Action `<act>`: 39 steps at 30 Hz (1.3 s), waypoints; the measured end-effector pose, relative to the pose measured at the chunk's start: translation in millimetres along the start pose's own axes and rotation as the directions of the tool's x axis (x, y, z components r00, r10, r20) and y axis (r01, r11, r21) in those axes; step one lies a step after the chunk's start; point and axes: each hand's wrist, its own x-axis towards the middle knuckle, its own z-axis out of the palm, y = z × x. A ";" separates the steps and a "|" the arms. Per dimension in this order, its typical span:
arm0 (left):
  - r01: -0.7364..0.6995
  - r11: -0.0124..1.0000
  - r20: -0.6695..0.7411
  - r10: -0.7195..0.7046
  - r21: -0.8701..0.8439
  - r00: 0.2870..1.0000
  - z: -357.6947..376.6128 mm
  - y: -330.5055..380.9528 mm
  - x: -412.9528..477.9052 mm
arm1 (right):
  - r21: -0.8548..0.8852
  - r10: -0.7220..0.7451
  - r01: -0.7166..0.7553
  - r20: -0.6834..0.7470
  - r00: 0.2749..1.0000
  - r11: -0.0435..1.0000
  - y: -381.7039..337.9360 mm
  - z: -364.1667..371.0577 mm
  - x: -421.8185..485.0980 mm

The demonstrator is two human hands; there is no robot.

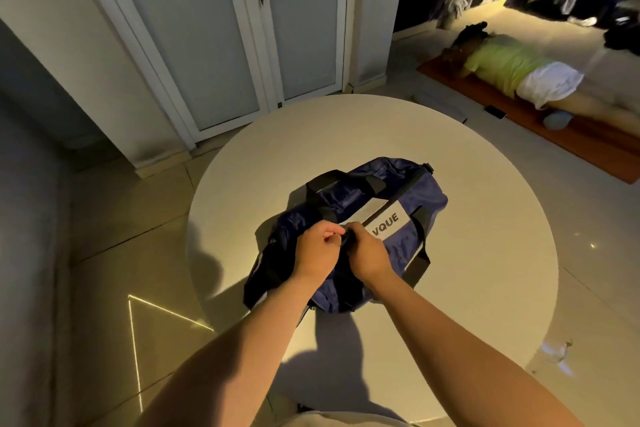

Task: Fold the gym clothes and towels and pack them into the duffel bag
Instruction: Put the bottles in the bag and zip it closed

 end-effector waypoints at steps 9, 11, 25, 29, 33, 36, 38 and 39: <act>0.033 0.999 -0.092 -0.033 0.003 0.995 -50.0 -39.5 -48.2 | 0.018 0.175 -0.174 -0.140 0.975 0.985 -14.9 4.0 -4.2; 0.046 0.999 -0.104 -0.048 -0.018 0.993 -50.0 -43.1 -52.5 | -0.026 0.038 -0.039 -0.045 0.998 0.999 -28.9 20.2 -17.5; 0.109 0.986 -0.214 -0.134 -0.122 0.968 -37.6 -41.8 -72.2 | 0.113 0.018 -0.010 -0.072 0.997 0.994 -25.7 29.9 -36.6; 0.061 0.973 -0.204 -0.108 -0.224 0.973 -36.0 -43.1 -78.7 | 0.167 0.016 -0.006 -0.061 0.998 0.986 -23.6 21.2 -34.9; 0.135 0.957 -0.129 -0.172 -0.257 0.977 -33.6 -49.0 -78.5 | 0.203 0.015 -0.010 -0.022 1.000 0.979 -23.9 12.9 -39.9; 0.172 0.957 -0.067 -0.193 -0.235 0.979 -24.6 -42.0 -77.6 | 0.172 -0.041 0.033 0.042 0.998 0.984 -19.1 13.0 -47.9; 0.166 0.964 -0.045 -0.179 -0.209 0.983 -19.3 -34.8 -77.2 | 0.135 -0.057 0.047 0.071 0.996 0.990 -13.9 12.3 -54.8; 0.158 0.965 -0.026 -0.167 -0.211 0.986 -17.3 -31.4 -76.9 | 0.133 -0.051 0.041 0.073 0.996 0.990 -12.0 10.6 -58.2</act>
